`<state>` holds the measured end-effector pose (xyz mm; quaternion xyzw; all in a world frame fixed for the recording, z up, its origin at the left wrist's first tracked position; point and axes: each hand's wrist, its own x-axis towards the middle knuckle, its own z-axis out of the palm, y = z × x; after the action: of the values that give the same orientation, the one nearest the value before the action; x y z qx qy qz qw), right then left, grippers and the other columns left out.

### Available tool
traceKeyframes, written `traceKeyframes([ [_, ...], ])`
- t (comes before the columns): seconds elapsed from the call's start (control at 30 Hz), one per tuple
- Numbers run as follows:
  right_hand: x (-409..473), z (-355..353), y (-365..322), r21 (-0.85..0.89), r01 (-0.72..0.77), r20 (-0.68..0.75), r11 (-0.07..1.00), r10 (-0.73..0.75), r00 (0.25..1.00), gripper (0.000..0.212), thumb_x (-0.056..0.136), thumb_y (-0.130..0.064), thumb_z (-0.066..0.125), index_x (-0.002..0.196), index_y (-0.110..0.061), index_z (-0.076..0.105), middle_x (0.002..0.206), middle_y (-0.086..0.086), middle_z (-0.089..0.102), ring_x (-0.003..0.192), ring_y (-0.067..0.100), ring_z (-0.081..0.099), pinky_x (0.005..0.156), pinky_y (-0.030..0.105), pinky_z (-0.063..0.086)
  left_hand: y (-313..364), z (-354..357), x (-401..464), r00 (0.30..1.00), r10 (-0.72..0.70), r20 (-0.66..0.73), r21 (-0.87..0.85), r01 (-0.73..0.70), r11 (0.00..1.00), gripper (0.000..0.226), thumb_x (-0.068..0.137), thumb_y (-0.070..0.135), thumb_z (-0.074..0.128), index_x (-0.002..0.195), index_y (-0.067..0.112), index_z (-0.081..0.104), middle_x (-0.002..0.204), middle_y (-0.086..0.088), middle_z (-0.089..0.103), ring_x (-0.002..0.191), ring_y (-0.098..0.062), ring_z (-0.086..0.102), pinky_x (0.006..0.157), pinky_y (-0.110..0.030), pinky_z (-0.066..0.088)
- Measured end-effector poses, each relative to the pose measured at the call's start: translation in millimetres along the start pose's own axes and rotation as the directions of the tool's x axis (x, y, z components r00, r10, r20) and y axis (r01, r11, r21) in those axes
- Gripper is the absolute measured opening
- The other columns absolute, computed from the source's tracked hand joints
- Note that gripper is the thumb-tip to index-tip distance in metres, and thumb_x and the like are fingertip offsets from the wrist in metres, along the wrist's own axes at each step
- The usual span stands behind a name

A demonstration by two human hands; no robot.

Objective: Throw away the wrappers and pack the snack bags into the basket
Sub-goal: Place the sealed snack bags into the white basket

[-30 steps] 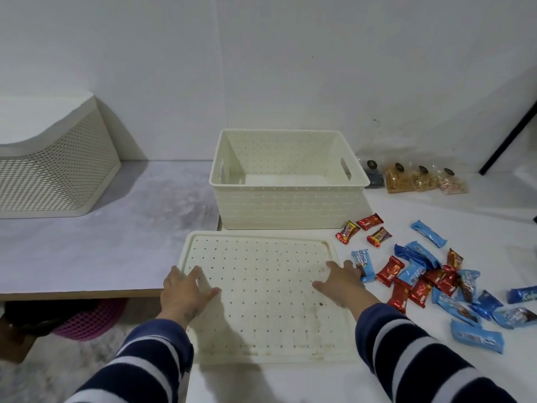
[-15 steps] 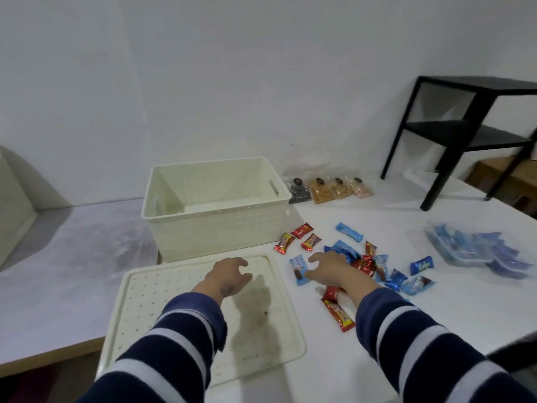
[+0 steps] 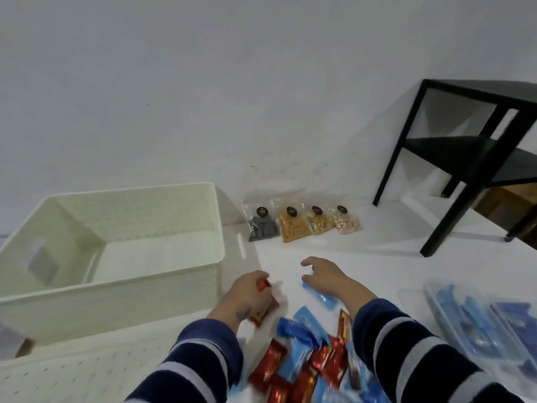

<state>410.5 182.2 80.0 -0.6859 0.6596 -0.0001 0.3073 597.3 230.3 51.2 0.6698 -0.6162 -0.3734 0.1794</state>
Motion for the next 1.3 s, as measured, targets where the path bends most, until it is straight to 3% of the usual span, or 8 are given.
traceKeyframes([
  [0.27, 157, -42, 24, 0.182, 0.093, -0.145, 0.979, -0.066, 0.987, 0.053, 0.092, -0.011, 0.046, 0.142, -0.023, 0.036, 0.139, 0.006, 0.048, 0.123, 0.027, 0.048, 0.096, 0.032, 0.042, 8, 7, 137, 0.945, -0.092, -0.313, -0.161, 0.043, 0.986, 0.061, 0.087, 0.019, 0.064, 0.141, 0.027, 0.038, 0.140, -0.005, 0.045, 0.126, -0.022, 0.044, 0.104, -0.030, 0.033],
  [0.47, 230, -39, 29, 0.314, 0.137, -0.191, 0.939, -0.079, 0.978, 0.051, 0.093, -0.013, 0.053, 0.138, -0.031, 0.041, 0.128, 0.000, 0.056, 0.092, 0.014, 0.052, 0.069, 0.025, 0.046, 7, -4, 212, 0.883, -0.168, -0.439, -0.223, 0.074, 0.972, 0.064, 0.087, 0.020, 0.064, 0.143, 0.030, 0.035, 0.149, -0.009, 0.034, 0.136, -0.025, 0.034, 0.112, -0.039, 0.029],
  [0.57, 247, -33, 35, 0.352, 0.178, -0.213, 0.919, -0.107, 0.971, 0.051, 0.093, -0.014, 0.053, 0.138, -0.035, 0.040, 0.131, -0.007, 0.056, 0.101, 0.015, 0.057, 0.076, 0.026, 0.045, 1, -6, 235, 0.889, -0.170, -0.426, -0.227, 0.077, 0.971, 0.066, 0.087, 0.014, 0.064, 0.144, 0.029, 0.034, 0.145, -0.006, 0.041, 0.126, -0.017, 0.042, 0.106, -0.025, 0.031],
  [0.73, 254, -28, 36, 0.443, 0.180, -0.237, 0.878, -0.079, 0.968, 0.051, 0.088, -0.015, 0.062, 0.132, -0.036, 0.049, 0.132, -0.008, 0.055, 0.109, 0.015, 0.055, 0.088, 0.034, 0.050, -6, 0, 242, 0.863, -0.204, -0.462, -0.290, 0.070, 0.954, 0.070, 0.083, 0.002, 0.066, 0.140, 0.032, 0.040, 0.130, -0.002, 0.055, 0.105, -0.013, 0.050, 0.083, -0.019, 0.041],
  [0.9, 243, -33, 25, 0.569, 0.145, -0.178, 0.809, -0.050, 0.983, 0.049, 0.089, -0.008, 0.059, 0.131, -0.032, 0.052, 0.133, 0.000, 0.055, 0.106, 0.018, 0.060, 0.085, 0.037, 0.054, 0, -5, 223, 0.817, -0.187, -0.545, -0.205, 0.087, 0.975, 0.068, 0.084, 0.005, 0.064, 0.140, 0.034, 0.040, 0.134, -0.001, 0.049, 0.114, -0.023, 0.054, 0.098, -0.042, 0.046],
  [1.07, 216, -64, 6, 0.624, 0.247, -0.293, 0.742, -0.071, 0.954, 0.060, 0.082, -0.004, 0.068, 0.131, -0.034, 0.051, 0.132, 0.003, 0.054, 0.110, 0.021, 0.054, 0.089, 0.037, 0.051, 23, -38, 204, 0.804, -0.108, -0.584, -0.222, -0.031, 0.974, 0.068, 0.085, 0.000, 0.060, 0.142, 0.030, 0.039, 0.127, 0.000, 0.050, 0.108, -0.021, 0.056, 0.089, -0.031, 0.051],
  [1.13, 201, -83, -2, 0.614, 0.292, -0.348, 0.733, -0.081, 0.934, 0.060, 0.082, -0.007, 0.068, 0.132, -0.036, 0.050, 0.131, 0.002, 0.055, 0.106, 0.018, 0.054, 0.082, 0.030, 0.049, 36, -53, 195, 0.788, -0.093, -0.609, -0.235, -0.068, 0.970, 0.069, 0.084, 0.000, 0.060, 0.141, 0.033, 0.039, 0.124, 0.003, 0.050, 0.103, -0.020, 0.058, 0.081, -0.025, 0.050],
  [1.3, 158, -129, -31, 0.562, 0.361, -0.477, 0.744, -0.065, 0.876, 0.058, 0.084, -0.014, 0.068, 0.135, -0.033, 0.048, 0.127, 0.004, 0.057, 0.108, 0.019, 0.055, 0.084, 0.028, 0.045, 63, -104, 163, 0.776, -0.064, -0.627, -0.368, -0.223, 0.903, 0.073, 0.082, -0.009, 0.055, 0.142, 0.030, 0.039, 0.123, -0.002, 0.056, 0.095, -0.021, 0.060, 0.086, -0.038, 0.053],
])
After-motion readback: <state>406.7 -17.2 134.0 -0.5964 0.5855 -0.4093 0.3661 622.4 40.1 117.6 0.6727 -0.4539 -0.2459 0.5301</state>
